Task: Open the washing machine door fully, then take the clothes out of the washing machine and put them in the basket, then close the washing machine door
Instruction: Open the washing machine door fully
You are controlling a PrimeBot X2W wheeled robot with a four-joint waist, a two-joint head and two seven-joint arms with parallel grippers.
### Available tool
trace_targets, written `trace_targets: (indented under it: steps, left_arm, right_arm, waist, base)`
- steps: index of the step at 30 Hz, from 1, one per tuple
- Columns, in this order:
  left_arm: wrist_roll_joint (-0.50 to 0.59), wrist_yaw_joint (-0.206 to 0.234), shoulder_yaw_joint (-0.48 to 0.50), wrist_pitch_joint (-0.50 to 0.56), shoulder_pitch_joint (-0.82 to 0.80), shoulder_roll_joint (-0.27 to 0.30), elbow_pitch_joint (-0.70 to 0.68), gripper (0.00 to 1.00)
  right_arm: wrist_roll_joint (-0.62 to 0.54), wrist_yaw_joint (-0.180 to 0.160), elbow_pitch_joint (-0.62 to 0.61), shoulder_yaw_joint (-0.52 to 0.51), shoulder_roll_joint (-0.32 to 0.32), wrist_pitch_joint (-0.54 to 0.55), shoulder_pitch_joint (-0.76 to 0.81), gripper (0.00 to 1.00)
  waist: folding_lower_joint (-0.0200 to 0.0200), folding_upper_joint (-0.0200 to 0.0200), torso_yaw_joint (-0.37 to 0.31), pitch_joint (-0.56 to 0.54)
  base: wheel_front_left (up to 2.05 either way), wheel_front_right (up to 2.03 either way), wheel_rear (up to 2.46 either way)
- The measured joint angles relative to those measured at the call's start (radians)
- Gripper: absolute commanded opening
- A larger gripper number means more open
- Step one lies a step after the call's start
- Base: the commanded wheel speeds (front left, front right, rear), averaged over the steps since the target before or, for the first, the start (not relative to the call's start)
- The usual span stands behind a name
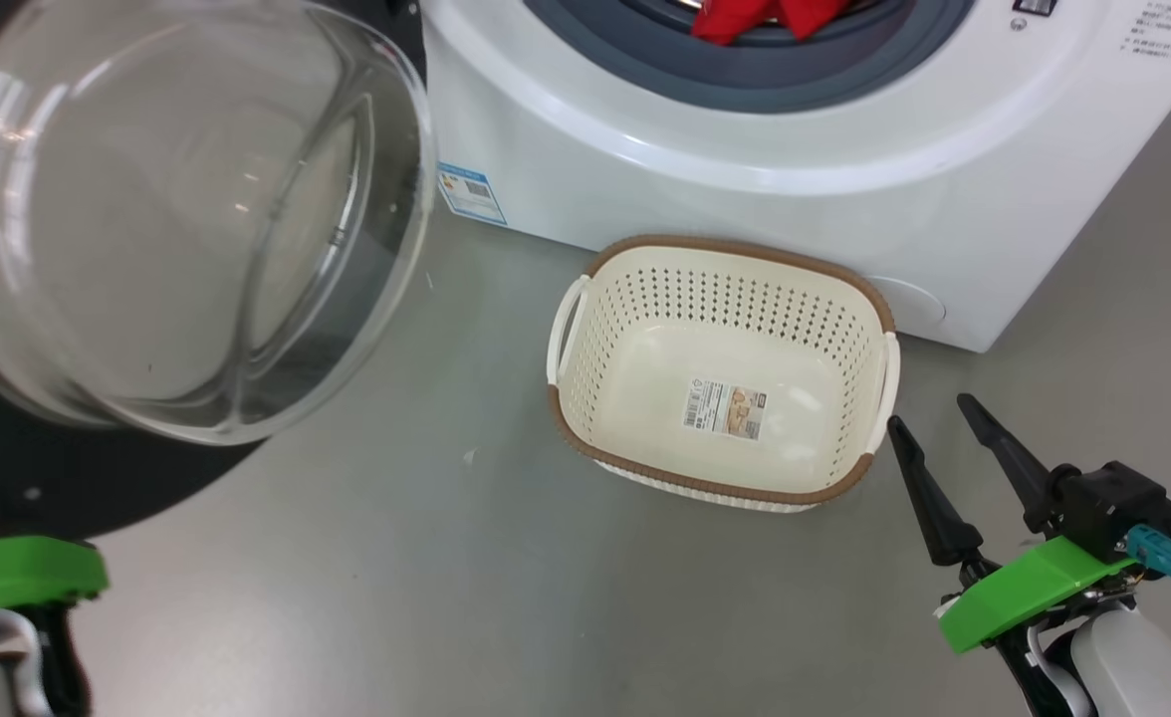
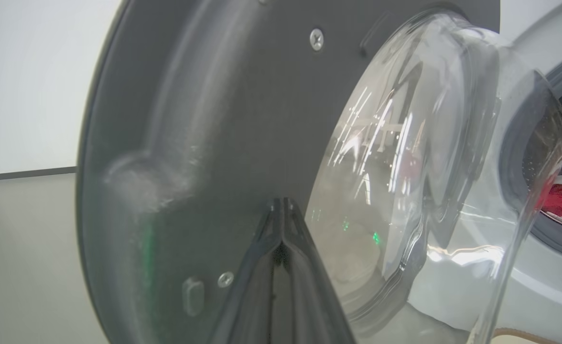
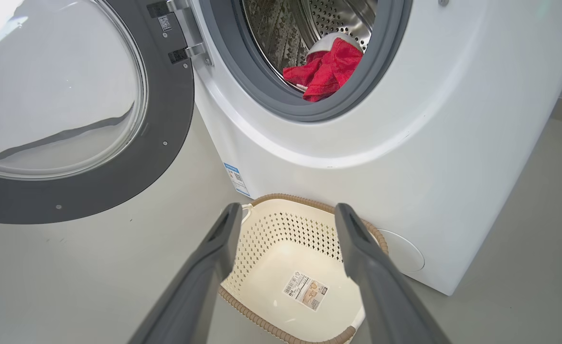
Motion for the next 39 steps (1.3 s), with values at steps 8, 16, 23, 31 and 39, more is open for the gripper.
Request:
trace_targets:
  steps: [8, 16, 23, 31, 39]
  left_arm:
    - [0.030, -0.029, 0.078, -0.001, -0.082, 0.037, 0.087, 0.00]
    - [0.056, -0.055, 0.140, -0.002, -0.157, 0.055, 0.170, 0.00]
    - [0.068, -0.069, 0.200, -0.002, -0.206, 0.095, 0.248, 0.00]
    - [0.069, -0.096, 0.246, -0.002, -0.244, 0.112, 0.308, 0.00]
    - [0.074, -0.112, 0.256, -0.002, -0.241, 0.113, 0.324, 0.00]
  right_arm:
    - [-0.001, 0.000, -0.002, 0.003, -0.014, 0.000, -0.029, 1.00]
    - [-0.002, 0.000, -0.012, 0.001, -0.028, -0.003, -0.045, 1.00]
    - [-0.002, 0.000, -0.016, 0.002, -0.031, -0.003, -0.069, 1.00]
    - [-0.002, 0.000, -0.016, 0.002, -0.029, -0.003, -0.076, 1.00]
    - [-0.001, 0.000, -0.013, 0.008, -0.012, -0.003, -0.076, 1.00]
  waist:
    - [0.0000, 0.0000, -0.009, 0.041]
    - [0.0000, 0.0000, -0.021, 0.085]
    - [0.0000, 0.0000, -0.038, 0.108]
    - [0.0000, 0.0000, -0.051, 0.111]
    - [0.0000, 0.0000, -0.055, 0.079]
  base:
    - [0.00, 0.00, 0.00]
    - [0.00, 0.00, 0.00]
    - [0.00, 0.00, 0.00]
    - [0.00, 0.00, 0.00]
    - [0.00, 0.00, 0.00]
